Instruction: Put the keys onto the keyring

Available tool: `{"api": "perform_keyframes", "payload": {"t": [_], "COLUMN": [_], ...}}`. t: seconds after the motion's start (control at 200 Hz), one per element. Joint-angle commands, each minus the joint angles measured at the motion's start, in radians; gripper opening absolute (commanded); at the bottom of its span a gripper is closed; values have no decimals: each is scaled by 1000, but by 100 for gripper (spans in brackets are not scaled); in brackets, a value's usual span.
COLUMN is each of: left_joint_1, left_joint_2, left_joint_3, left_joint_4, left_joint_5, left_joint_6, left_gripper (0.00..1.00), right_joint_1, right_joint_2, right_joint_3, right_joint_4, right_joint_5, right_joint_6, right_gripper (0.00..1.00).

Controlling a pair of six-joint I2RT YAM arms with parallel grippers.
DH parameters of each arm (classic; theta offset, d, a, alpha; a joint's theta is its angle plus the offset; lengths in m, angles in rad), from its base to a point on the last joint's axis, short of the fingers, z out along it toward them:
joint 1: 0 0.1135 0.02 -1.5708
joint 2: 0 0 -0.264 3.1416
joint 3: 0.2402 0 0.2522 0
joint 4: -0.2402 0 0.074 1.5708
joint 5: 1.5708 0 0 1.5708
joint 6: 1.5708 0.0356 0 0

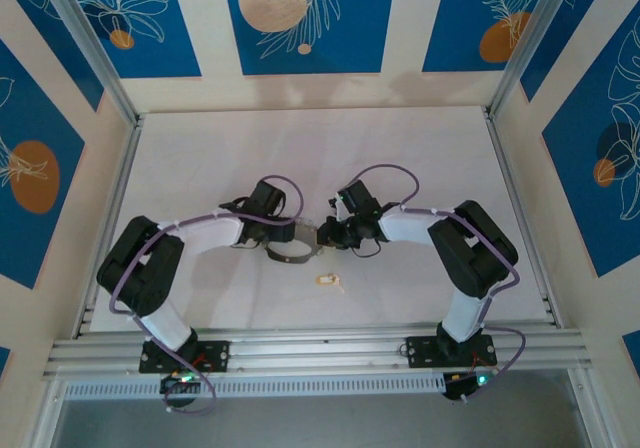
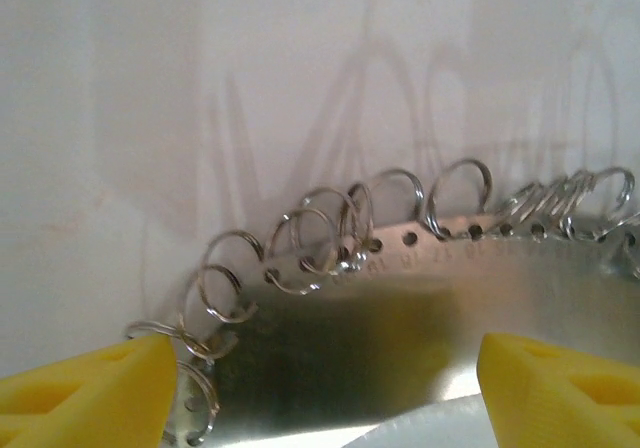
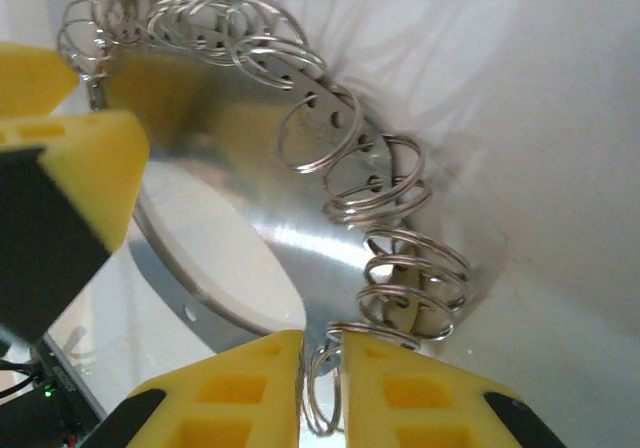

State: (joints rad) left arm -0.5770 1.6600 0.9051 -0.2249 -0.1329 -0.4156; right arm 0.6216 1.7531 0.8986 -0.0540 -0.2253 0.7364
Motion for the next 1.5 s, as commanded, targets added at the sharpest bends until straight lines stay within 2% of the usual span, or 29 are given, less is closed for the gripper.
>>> {"api": "perform_keyframes", "payload": {"t": [0.0,0.14,0.36,0.925,1.495], "left_joint_1": [16,16,16,23,52], "left_joint_2": [-9,-64,-138,-206,-226], "left_joint_3": [59,73,63,36,-11], "left_joint_4": [-2,-16,-28,-21,13], "left_joint_5": [10,49,78,81,115], "left_joint_6": [53,41,7,-13,-15], "left_gripper": [79,79,80,81,82], "right_joint_1": [5,34,85,95,82], "right_joint_2": [-86,-145,-146,5,49], "right_joint_3": [-10,-28,-47,22,103], "right_joint_4": [-31,-109,-161,-124,-166], "right_joint_5": [-11,23,51,33,73], "right_joint_6": [-14,-52,-66,-57,-60], "right_gripper": [25,34,35,31,25]}}
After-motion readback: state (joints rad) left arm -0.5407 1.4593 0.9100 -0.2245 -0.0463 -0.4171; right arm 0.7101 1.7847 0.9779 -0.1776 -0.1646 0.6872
